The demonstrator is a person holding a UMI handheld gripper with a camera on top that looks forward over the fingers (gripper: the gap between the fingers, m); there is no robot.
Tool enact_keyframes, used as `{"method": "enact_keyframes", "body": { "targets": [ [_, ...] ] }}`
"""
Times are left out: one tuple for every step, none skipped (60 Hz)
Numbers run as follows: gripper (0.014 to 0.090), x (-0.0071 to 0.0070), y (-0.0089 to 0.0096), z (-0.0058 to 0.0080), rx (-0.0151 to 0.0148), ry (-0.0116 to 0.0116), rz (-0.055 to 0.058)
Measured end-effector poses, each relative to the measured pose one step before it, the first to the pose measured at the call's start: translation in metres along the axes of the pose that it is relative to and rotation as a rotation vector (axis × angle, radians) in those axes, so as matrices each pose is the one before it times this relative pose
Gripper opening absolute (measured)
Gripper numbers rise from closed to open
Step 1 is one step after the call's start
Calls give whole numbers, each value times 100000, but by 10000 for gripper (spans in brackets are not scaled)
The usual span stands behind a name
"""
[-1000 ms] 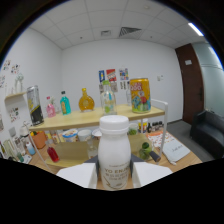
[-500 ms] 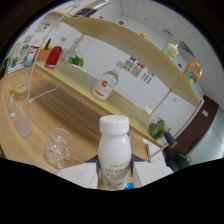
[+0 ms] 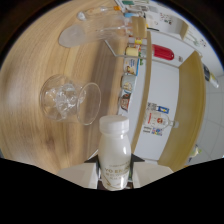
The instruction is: Make me a cup of Mount Fuji.
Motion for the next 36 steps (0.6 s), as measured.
{"method": "enact_keyframes", "body": {
  "targets": [
    [480,98,25,79,-145,371,-2838],
    [482,47,37,64,-273,124,-2651],
    [480,64,29,68,-200,55,-2305],
    [480,47,-11,189,185,553,-1943],
    [480,35,-49,-47,-242,192,-1705],
    [480,70,-12,-25,47,361,-2107],
    [481,102,-49,-18,-8,175,-2052],
    [479,149,-52,12,193,432,-1746],
    [480,205,-33,0,215,749,-1436],
    [481,219,-24,-8,135,913,-1213],
    [479,164,11,5,-67,622,-1202],
    [479,-17,31,165,-108,357,-1194],
    [481,49,55,-108,-360,-79,-780],
    [479,84,-13,-27,64,117,-584],
    [479,42,-40,-29,190,75,-115],
    [480,-6,-44,-5,217,-177,52],
    [481,-37,-20,-9,161,-273,94],
    [482,25,22,3,37,38,-16],
    [482,51,39,27,-12,257,-119],
    [481,40,31,54,-117,273,-312],
    [481,-28,9,-26,2,-99,152],
    [482,-21,-12,-30,160,-234,562],
    [480,30,-15,-34,171,-147,899],
    [480,46,17,-40,117,-37,999],
    [480,30,34,-30,23,-50,941],
    [480,42,71,-52,-47,-86,949],
    [482,78,93,-47,10,-4,1173],
    [482,131,8,-95,247,265,1858],
    [483,170,40,-83,304,201,2397],
    [483,161,22,-130,439,-16,3107],
    [483,84,-41,-144,695,-354,3851],
    [481,104,-70,-179,869,-460,4384],
    [480,262,-39,-160,877,2,4294],
    [483,264,-64,-216,705,44,5016],
    [484,286,-50,-208,712,111,5275],
    [483,249,-159,-230,1056,-177,5651]
  ]
}}
